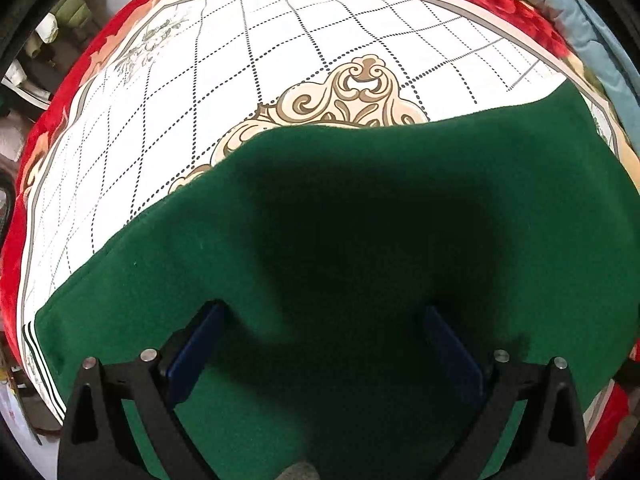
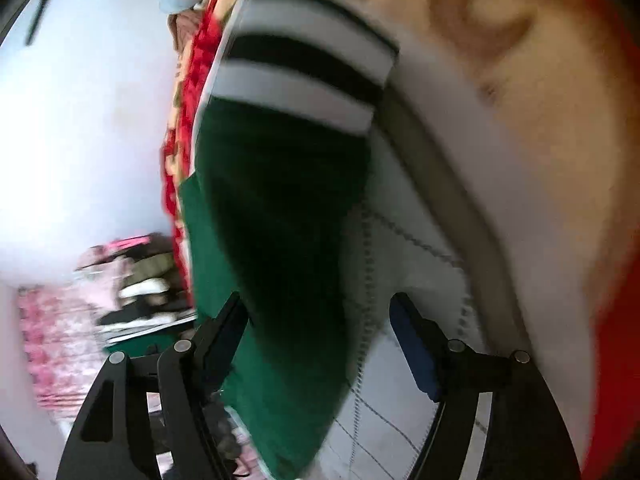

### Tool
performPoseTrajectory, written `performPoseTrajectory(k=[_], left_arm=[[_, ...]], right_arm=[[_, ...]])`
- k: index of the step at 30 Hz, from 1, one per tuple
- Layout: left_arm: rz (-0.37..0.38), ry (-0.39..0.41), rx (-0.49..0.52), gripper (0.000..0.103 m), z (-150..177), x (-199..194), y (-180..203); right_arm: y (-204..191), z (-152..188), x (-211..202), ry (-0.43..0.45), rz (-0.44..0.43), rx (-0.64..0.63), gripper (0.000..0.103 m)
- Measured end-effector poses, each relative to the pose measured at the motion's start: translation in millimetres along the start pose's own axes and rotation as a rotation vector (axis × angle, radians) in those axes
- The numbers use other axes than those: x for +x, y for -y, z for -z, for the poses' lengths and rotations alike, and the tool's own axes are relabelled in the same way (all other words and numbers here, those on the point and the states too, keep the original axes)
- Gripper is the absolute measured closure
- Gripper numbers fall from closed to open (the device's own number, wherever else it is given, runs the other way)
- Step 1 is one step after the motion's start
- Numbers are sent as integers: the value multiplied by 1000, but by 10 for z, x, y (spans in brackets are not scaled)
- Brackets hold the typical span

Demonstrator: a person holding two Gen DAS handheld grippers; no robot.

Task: Fold large clothes

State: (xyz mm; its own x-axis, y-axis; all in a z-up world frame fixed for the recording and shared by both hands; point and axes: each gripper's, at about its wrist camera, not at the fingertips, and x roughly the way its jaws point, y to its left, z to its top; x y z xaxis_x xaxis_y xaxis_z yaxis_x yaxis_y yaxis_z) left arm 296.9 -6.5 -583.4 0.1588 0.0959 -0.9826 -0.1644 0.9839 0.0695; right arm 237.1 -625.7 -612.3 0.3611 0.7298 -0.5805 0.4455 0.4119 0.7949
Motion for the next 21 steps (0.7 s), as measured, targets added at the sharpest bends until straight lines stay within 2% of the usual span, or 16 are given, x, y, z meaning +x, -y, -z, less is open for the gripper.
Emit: performPoseTrajectory(k=[4,7,8,9,10,15,21], left_arm=[[4,3,13,0,38,-17,-64],[-3,8,9,0,17,-9,-100],[-8,11,2,0,1,-11,-107],[-9,12,-6,0,-22,-13,-116],[-7,9,-11,0,-46,4,1],[37,16,-7,0,-106,-7,193],[141,38,17,0,-319,61,739]], right_arm=[[-249,-256,357,18,-82,-106,28],[-423,-419,630,42,-115,-123,28],[-496,-446,685,46,-108,-130,41],[-539,-461,712,46,-98,-132,76],[-578,-473,729,43,-102,-121,80],[-843,-327,392,129,-138,-105,83],[-1283,-122,-209,275,-56,-190,83]])
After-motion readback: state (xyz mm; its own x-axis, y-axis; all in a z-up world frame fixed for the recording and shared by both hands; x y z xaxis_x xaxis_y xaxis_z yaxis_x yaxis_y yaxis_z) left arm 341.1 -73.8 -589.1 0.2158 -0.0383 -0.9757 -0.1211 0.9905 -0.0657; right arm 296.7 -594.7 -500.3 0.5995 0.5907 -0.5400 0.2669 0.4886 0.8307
